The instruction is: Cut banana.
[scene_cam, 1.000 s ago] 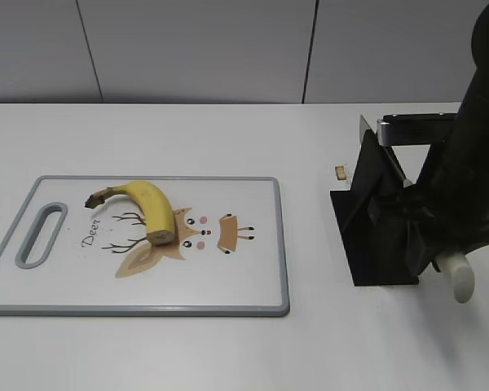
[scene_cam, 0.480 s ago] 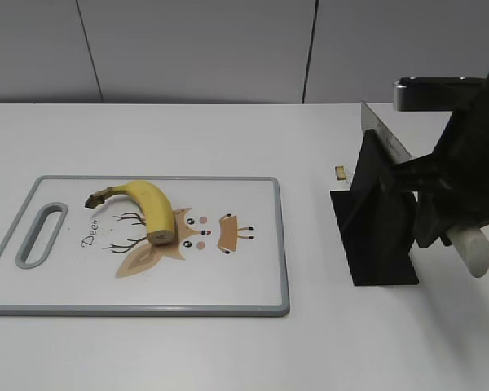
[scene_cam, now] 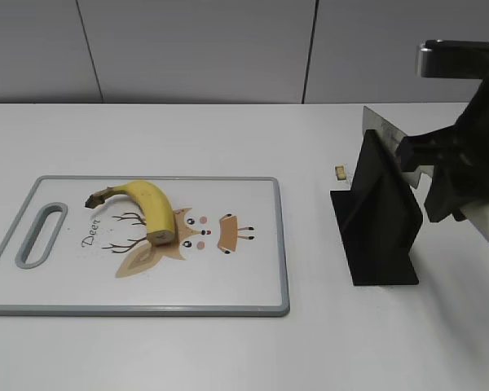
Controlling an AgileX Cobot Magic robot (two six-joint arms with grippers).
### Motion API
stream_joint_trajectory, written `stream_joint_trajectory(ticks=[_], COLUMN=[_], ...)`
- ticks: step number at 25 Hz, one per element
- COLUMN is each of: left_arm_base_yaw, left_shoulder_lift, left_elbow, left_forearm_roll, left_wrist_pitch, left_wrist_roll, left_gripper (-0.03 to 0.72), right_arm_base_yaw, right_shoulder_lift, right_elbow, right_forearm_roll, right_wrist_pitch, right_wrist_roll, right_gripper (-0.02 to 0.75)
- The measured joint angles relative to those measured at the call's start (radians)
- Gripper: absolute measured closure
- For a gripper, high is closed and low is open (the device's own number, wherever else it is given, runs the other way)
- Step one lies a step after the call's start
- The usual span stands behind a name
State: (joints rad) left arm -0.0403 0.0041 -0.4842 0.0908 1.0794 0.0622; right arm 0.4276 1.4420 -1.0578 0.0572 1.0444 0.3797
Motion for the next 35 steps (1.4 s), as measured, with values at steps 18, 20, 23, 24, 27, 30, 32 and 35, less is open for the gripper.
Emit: stream_joint_trajectory(ticks=[18,20,23,24,27,30,32,35], left_arm_base_yaw=[0.000,0.000,0.000,0.000,0.000,0.000,0.000,0.000], left_shoulder_lift=[0.000,0.000,0.000,0.000,0.000,0.000,0.000,0.000], left_elbow=[0.000,0.000,0.000,0.000,0.000,0.000,0.000,0.000], left_forearm_roll=[0.000,0.000,0.000,0.000,0.000,0.000,0.000,0.000], left_wrist_pitch=[0.000,0.000,0.000,0.000,0.000,0.000,0.000,0.000], left_wrist_roll=[0.000,0.000,0.000,0.000,0.000,0.000,0.000,0.000], left_gripper=[0.099,0.099,0.099,0.099,0.099,0.099,0.099,0.099], right_arm_base_yaw=[0.001,0.001,0.001,0.001,0.001,0.001,0.001,0.001], right_shoulder_lift=[-0.121,-0.122,-0.122,-0.122,-0.123,-0.123,-0.123,-0.123], right_elbow=[-0.136,-0.160,-0.186,-0.192,-0.211,-0.245,-0.273,-0.308], right_forearm_roll=[-0.100,-0.106,-0.110,-0.110,-0.111,-0.113,-0.114,-0.120], right_wrist_pitch=[0.065,0.074,0.092,0.100,0.125,0.141,0.153,0.170], right_wrist_roll=[0.059,0.060,0.056,0.052,0.046,0.045,0.044,0.044], right_gripper=[0.563,0.563,0.563,0.563,0.563,0.564,0.564,0.564])
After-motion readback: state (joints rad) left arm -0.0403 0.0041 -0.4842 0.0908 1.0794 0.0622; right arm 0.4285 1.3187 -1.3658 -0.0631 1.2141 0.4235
